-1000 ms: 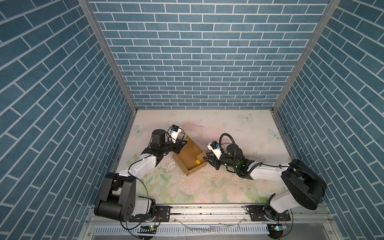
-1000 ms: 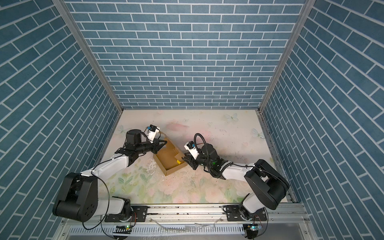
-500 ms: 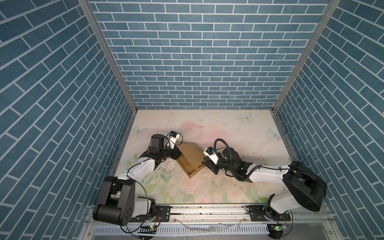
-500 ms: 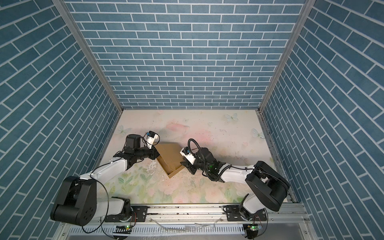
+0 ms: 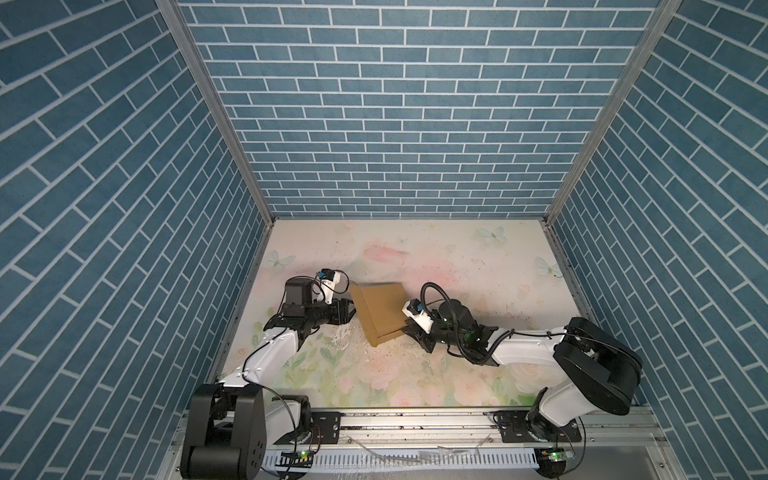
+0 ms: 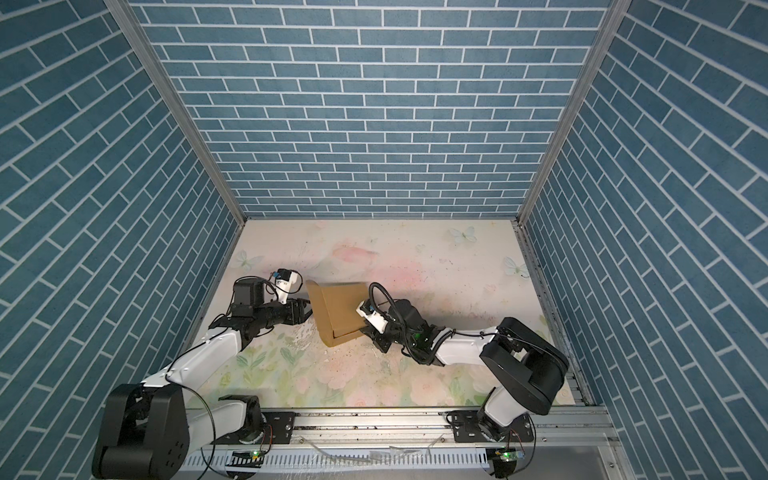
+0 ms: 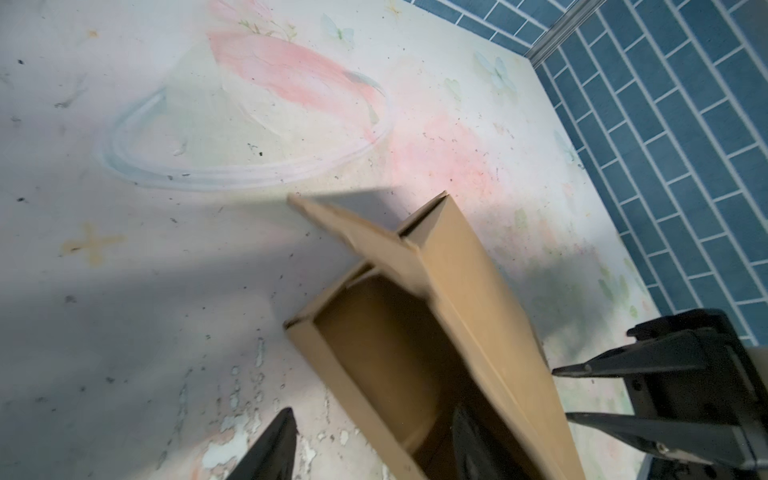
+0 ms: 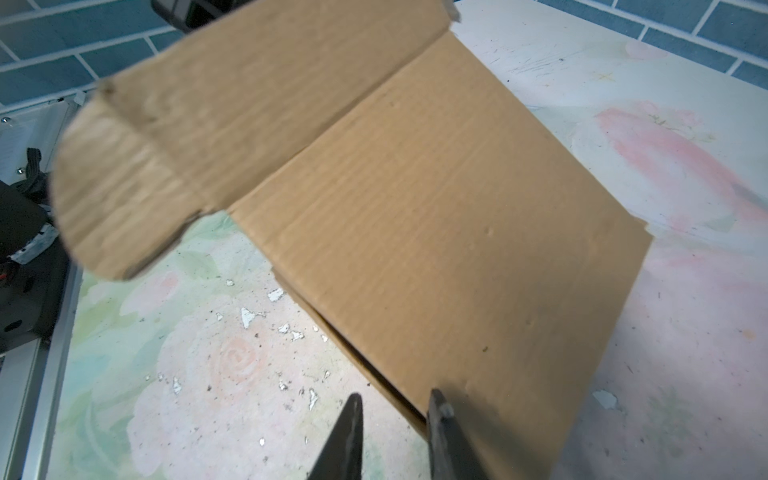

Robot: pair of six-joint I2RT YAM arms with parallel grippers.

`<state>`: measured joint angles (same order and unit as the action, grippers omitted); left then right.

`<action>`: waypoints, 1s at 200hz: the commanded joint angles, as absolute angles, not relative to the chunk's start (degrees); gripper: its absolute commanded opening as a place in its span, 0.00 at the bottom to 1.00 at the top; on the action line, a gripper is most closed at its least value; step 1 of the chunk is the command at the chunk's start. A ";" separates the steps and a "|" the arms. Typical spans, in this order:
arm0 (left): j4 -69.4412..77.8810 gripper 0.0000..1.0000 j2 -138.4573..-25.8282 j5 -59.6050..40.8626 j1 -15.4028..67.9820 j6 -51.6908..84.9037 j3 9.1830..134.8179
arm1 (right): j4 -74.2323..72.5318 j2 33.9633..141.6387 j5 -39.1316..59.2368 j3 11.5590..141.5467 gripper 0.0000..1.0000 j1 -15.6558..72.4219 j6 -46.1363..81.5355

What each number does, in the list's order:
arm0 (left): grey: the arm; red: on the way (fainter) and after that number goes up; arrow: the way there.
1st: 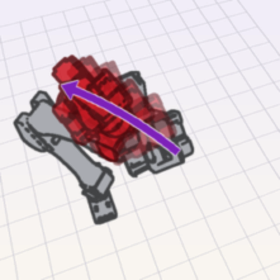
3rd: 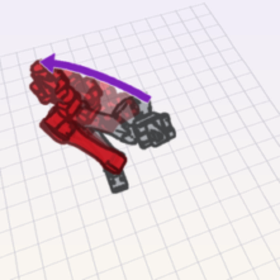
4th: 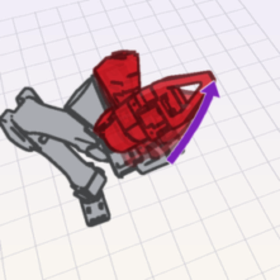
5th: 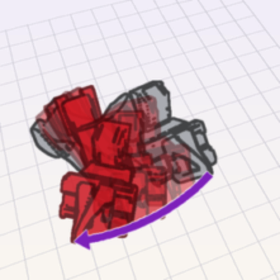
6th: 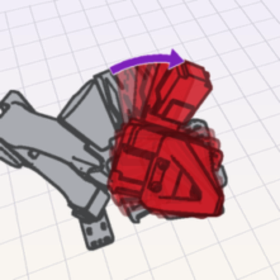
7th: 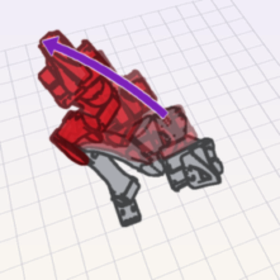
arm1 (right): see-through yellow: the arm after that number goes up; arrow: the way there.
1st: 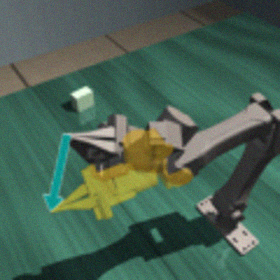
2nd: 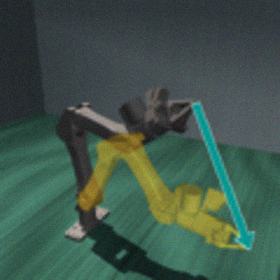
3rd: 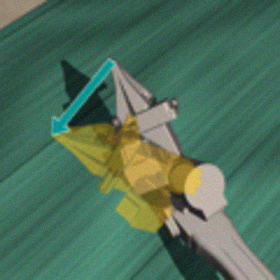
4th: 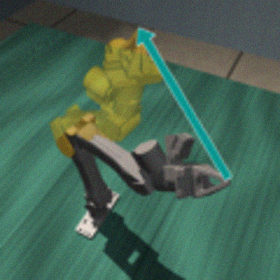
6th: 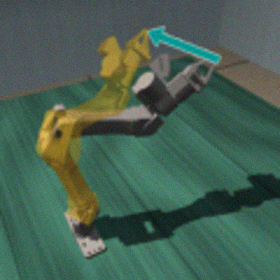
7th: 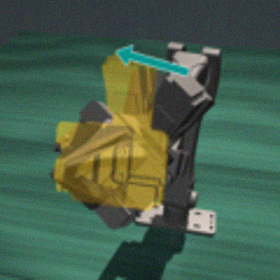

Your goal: Fold the paper box

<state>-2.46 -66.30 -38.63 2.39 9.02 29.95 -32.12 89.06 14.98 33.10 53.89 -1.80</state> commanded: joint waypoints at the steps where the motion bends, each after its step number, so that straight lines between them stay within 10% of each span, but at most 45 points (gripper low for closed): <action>1: -3.21 0.68 -64.52 -40.57 1.09 8.68 29.86 | -32.59 89.96 13.83 33.75 0.28 54.19 -4.04; 77: -30.02 0.78 -61.55 -33.41 -5.36 3.12 42.04 | -31.31 89.49 13.18 34.68 0.27 54.23 -4.22; 200: -18.55 0.69 -72.27 -47.07 -2.28 15.66 41.13 | -15.11 78.39 15.97 40.42 0.26 53.71 -2.47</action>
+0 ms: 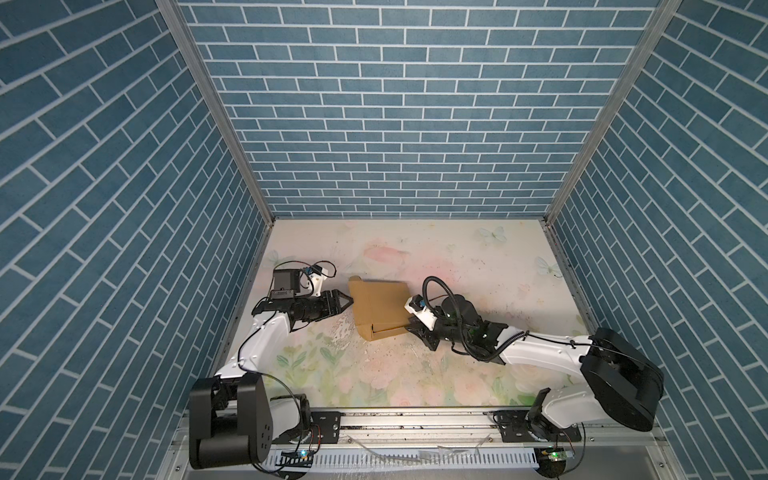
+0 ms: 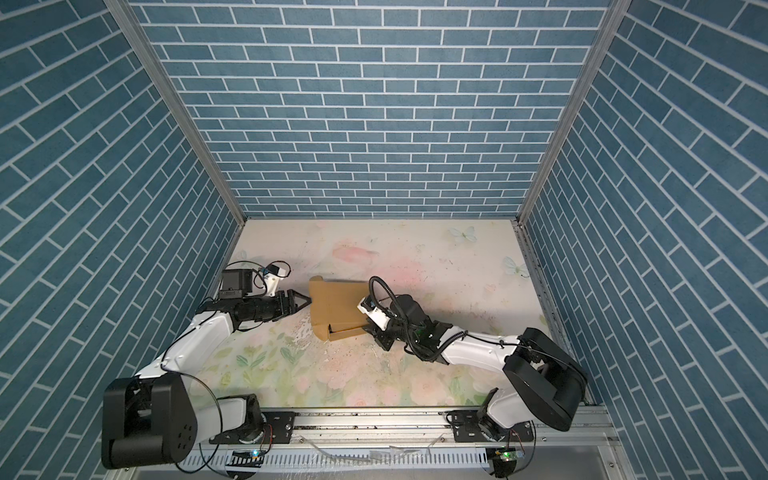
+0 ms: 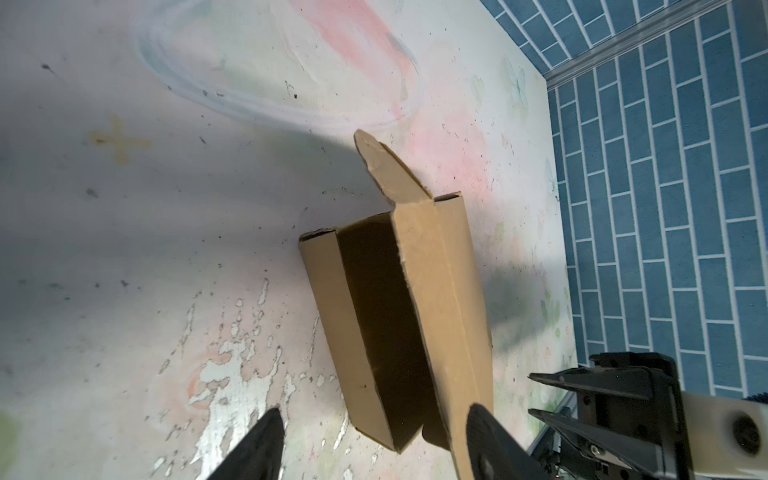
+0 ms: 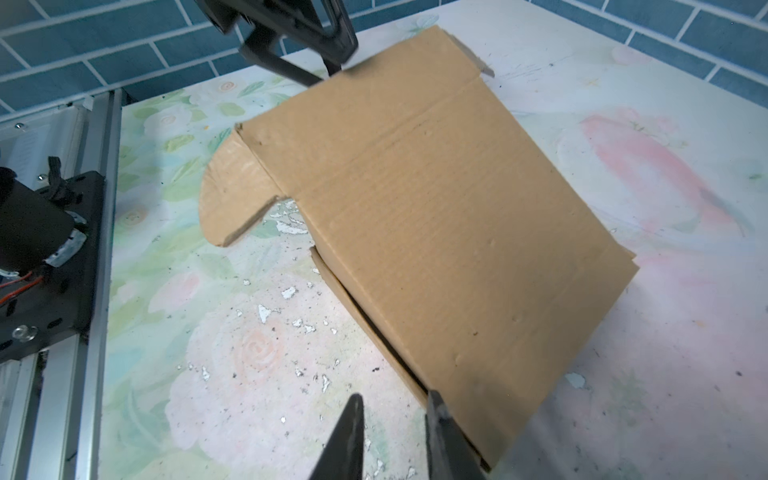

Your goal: Fold the paper box

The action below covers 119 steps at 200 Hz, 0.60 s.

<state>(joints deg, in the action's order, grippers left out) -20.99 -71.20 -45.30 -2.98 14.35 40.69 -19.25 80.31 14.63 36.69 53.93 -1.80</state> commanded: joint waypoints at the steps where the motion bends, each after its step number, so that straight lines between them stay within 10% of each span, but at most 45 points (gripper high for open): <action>1: -18.55 0.69 -72.39 -47.00 -2.28 15.65 41.13 | -14.98 78.44 15.98 40.60 0.26 53.71 -2.47; 119: -21.21 0.55 -76.28 -38.82 -1.58 14.72 41.47 | -14.66 98.79 15.71 60.57 0.23 51.51 4.44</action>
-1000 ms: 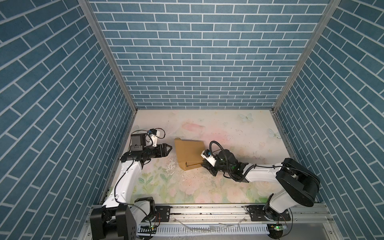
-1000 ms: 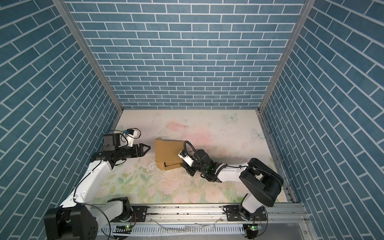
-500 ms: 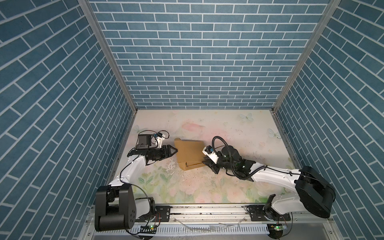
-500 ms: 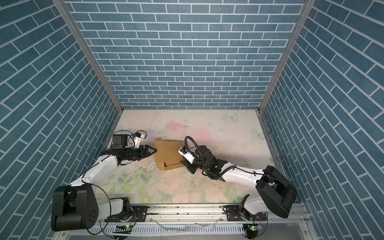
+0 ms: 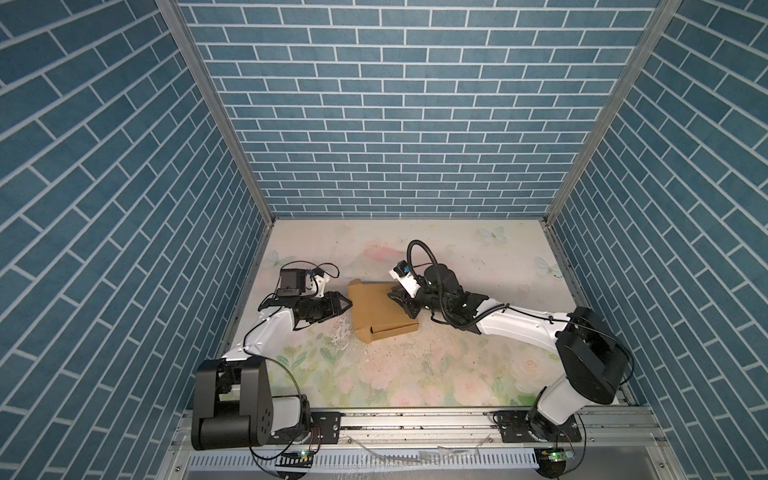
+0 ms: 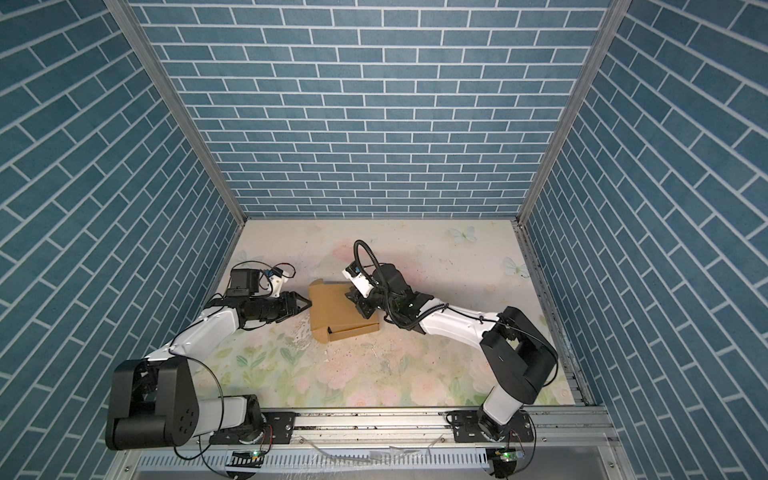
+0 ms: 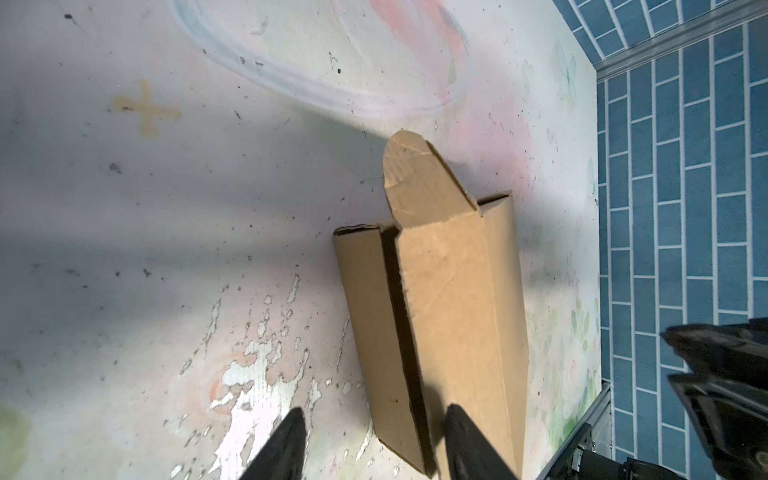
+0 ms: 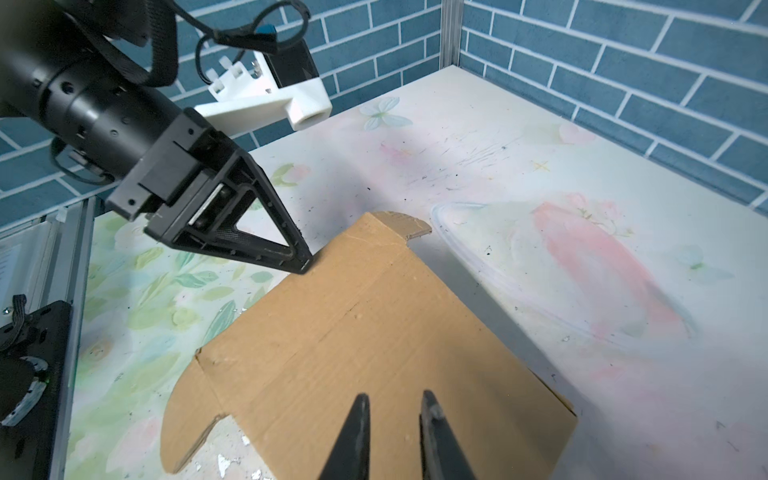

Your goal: Fold the paper box

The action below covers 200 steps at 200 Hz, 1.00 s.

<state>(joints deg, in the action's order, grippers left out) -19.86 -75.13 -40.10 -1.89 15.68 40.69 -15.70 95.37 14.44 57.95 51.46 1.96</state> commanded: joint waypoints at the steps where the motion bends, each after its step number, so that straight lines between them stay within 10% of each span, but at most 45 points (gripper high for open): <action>1: -21.19 0.55 -76.24 -38.79 -1.63 14.74 41.48 | -14.67 98.97 15.72 60.65 0.23 51.51 4.55; 200: -23.12 0.62 -75.20 -33.69 -3.07 9.23 46.16 | -10.64 104.77 17.50 63.89 0.22 52.67 1.20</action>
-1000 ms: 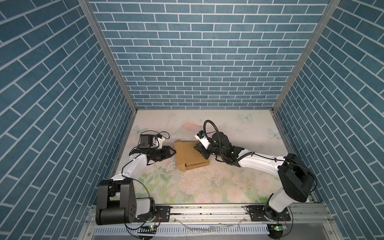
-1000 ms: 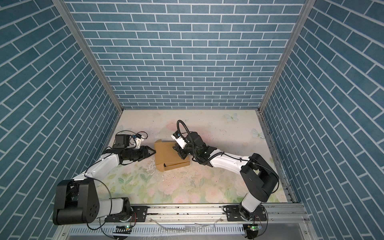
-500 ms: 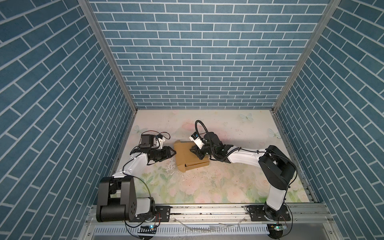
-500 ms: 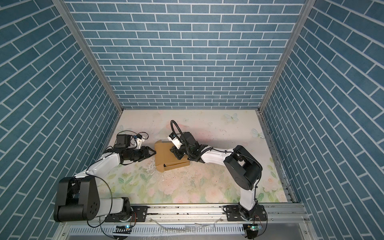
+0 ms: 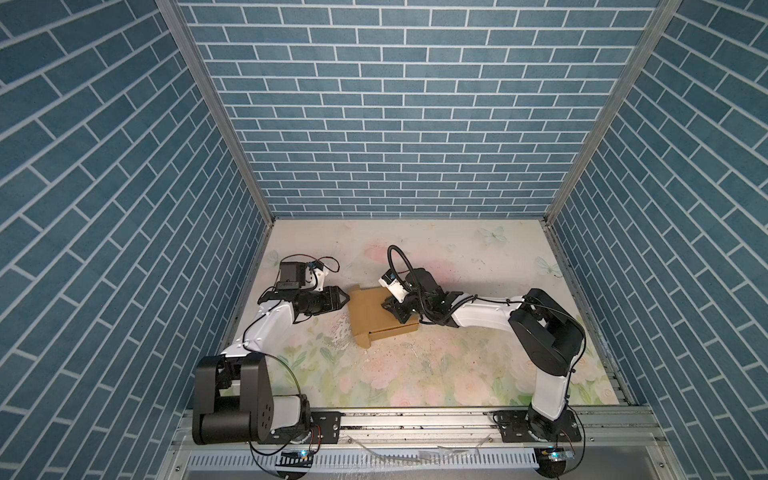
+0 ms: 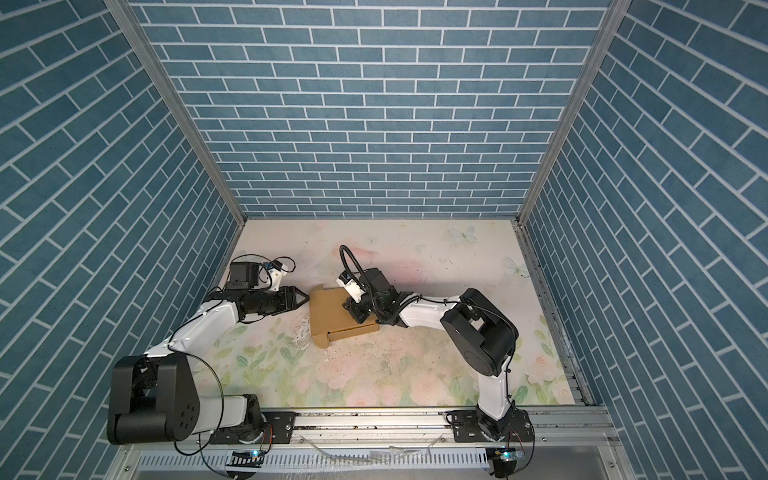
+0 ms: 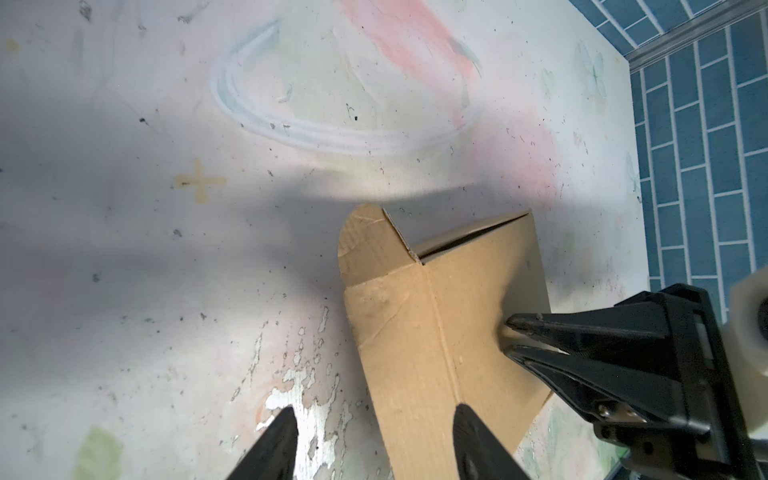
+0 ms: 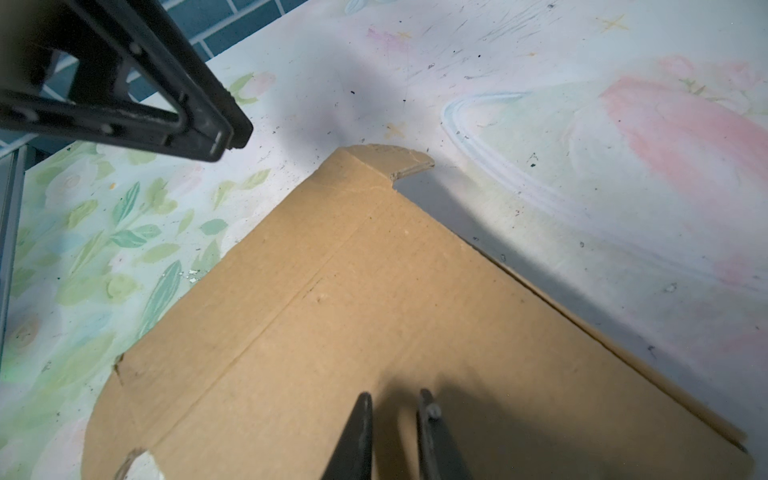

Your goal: Fold the paper box

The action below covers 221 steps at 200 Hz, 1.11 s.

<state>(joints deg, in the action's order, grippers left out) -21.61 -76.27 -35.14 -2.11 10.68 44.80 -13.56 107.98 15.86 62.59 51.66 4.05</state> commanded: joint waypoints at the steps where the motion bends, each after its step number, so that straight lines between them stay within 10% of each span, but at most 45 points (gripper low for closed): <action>1: -23.16 0.62 -75.18 -33.63 -3.12 9.23 46.24 | -10.64 104.68 17.54 63.89 0.21 52.74 1.17; 221: -23.52 0.68 -73.94 -33.12 -4.74 6.37 47.85 | -8.88 112.73 17.68 74.20 0.15 52.51 -4.09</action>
<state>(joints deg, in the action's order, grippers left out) -22.55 -74.78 -32.67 -4.32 7.73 46.02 -9.26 109.84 19.49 69.54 54.37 -3.46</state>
